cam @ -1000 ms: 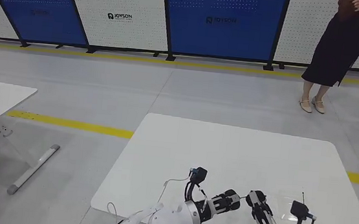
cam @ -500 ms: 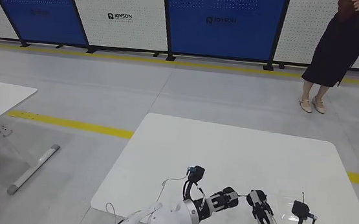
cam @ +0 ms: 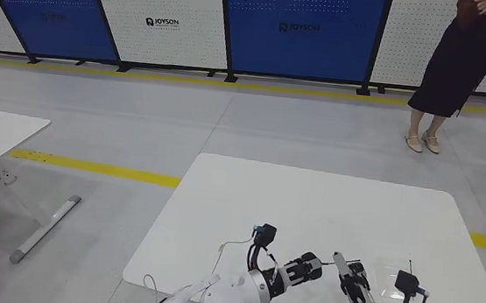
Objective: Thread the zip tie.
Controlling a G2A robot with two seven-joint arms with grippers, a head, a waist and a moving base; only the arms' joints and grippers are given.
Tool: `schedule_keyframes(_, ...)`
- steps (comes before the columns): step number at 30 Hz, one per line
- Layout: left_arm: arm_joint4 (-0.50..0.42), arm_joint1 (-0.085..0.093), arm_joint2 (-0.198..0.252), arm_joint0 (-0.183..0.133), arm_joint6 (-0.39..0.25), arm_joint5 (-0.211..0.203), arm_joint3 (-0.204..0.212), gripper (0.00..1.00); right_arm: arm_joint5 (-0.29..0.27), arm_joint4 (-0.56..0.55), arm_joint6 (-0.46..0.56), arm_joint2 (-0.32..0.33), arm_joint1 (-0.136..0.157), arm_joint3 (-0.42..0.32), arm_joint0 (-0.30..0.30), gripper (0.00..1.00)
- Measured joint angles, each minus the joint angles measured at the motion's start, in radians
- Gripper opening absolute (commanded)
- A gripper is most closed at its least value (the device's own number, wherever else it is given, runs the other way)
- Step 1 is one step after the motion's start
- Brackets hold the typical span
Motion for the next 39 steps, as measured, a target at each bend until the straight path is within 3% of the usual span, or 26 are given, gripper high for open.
schedule_keyframes(4,-0.002,-0.002,0.000,0.000,0.009,0.009,0.002,0.00,-0.010,-0.002,-0.012,0.007,0.000,-0.001,-0.009,1.00)
schedule_keyframes(5,-0.003,-0.002,-0.001,0.000,0.010,0.012,0.003,0.00,-0.014,-0.002,-0.016,0.010,0.000,0.000,-0.011,0.82)
schedule_keyframes(6,-0.004,-0.003,-0.001,-0.001,0.011,0.013,0.003,0.00,-0.016,-0.003,-0.018,0.011,0.000,0.001,-0.013,0.45)
schedule_keyframes(9,-0.005,-0.003,-0.001,-0.001,0.012,0.015,0.004,0.00,-0.021,-0.006,-0.021,0.013,0.000,0.003,-0.016,0.19)
schedule_keyframes(15,0.001,-0.004,0.001,0.001,0.012,0.013,0.001,0.00,-0.019,-0.019,-0.017,0.013,-0.001,0.005,-0.014,0.00)
schedule_keyframes(39,0.027,-0.007,0.004,0.011,0.015,0.000,-0.003,0.00,-0.017,-0.060,-0.016,0.000,-0.004,0.000,-0.009,0.00)
